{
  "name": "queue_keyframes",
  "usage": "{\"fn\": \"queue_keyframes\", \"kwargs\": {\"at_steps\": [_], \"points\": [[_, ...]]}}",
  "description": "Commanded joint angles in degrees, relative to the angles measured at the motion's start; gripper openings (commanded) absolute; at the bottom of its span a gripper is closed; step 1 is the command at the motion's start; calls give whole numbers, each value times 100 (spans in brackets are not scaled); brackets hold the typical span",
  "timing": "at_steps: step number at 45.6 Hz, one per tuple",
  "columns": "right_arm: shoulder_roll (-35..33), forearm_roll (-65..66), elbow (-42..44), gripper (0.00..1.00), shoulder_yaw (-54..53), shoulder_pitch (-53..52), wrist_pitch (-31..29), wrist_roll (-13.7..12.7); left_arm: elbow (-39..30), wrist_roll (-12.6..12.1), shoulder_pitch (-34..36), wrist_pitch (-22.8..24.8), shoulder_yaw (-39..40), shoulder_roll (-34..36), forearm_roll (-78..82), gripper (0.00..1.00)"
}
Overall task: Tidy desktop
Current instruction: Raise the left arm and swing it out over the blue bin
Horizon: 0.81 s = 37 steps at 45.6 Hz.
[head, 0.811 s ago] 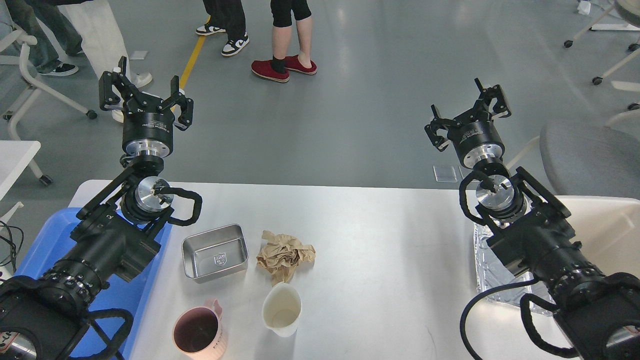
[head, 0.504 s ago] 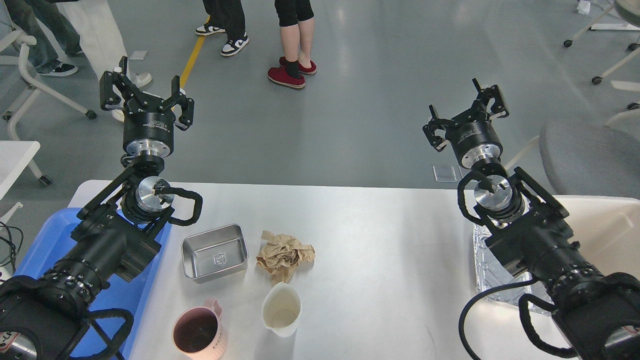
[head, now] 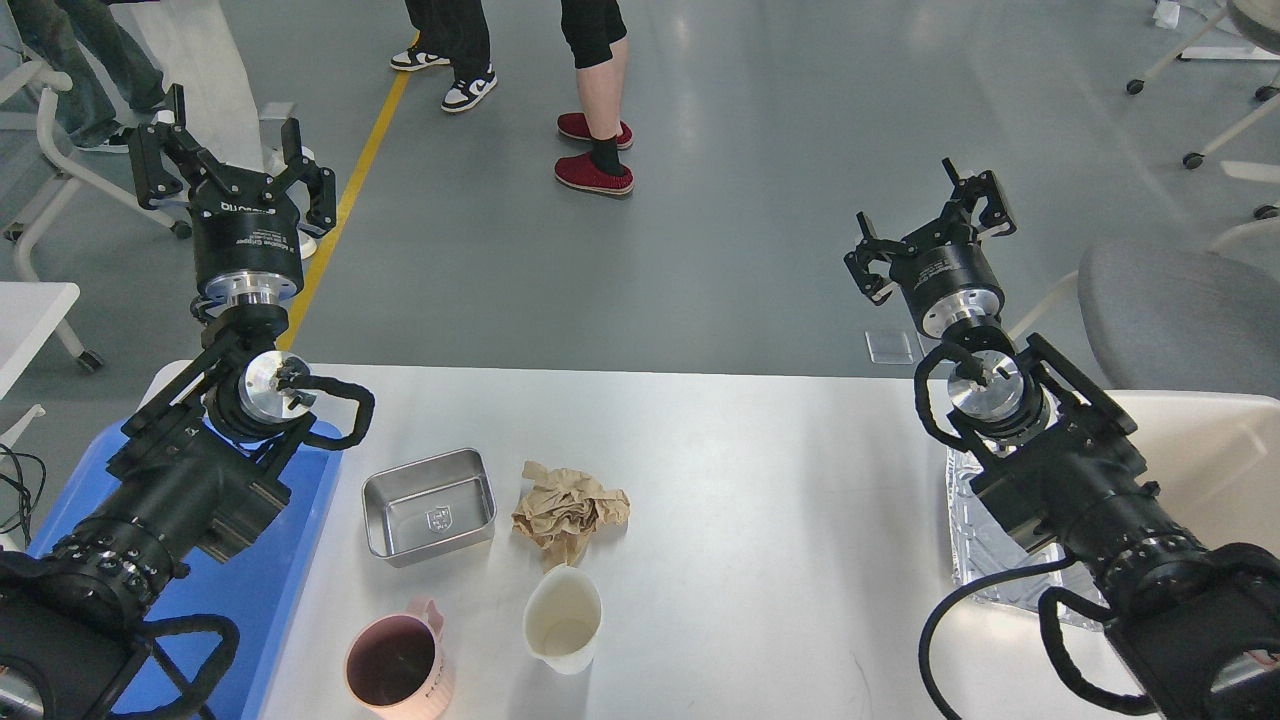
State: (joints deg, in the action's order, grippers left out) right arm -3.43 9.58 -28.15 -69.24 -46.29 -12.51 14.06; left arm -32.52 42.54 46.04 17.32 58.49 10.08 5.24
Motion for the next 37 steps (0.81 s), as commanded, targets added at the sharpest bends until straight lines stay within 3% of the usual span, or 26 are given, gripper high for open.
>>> {"fn": "queue_keyframes", "kwargs": {"at_steps": [1, 20, 28, 30, 34, 37], "points": [[0, 0, 73, 100, 16, -11, 3, 0, 27, -70, -33, 113, -13, 223, 451, 97], [-8, 0, 73, 100, 121, 24, 12, 0, -34, -149, 63, -88, -4, 170, 803, 96], [0, 0, 73, 100, 349, 6, 12, 0, -316, -97, 151, -1229, -22, 100, 856, 96], [0, 0, 82, 100, 376, 6, 12, 0, -325, -44, 169, -1773, -39, 39, 1031, 96], [-8, 0, 100, 100, 385, 6, 12, 0, -351, 298, 239, -3013, -214, 12, 1865, 96], [0, 0, 100, 100, 393, 32, 12, 0, -351, 448, 248, -3016, -285, -14, 2174, 96]]}}
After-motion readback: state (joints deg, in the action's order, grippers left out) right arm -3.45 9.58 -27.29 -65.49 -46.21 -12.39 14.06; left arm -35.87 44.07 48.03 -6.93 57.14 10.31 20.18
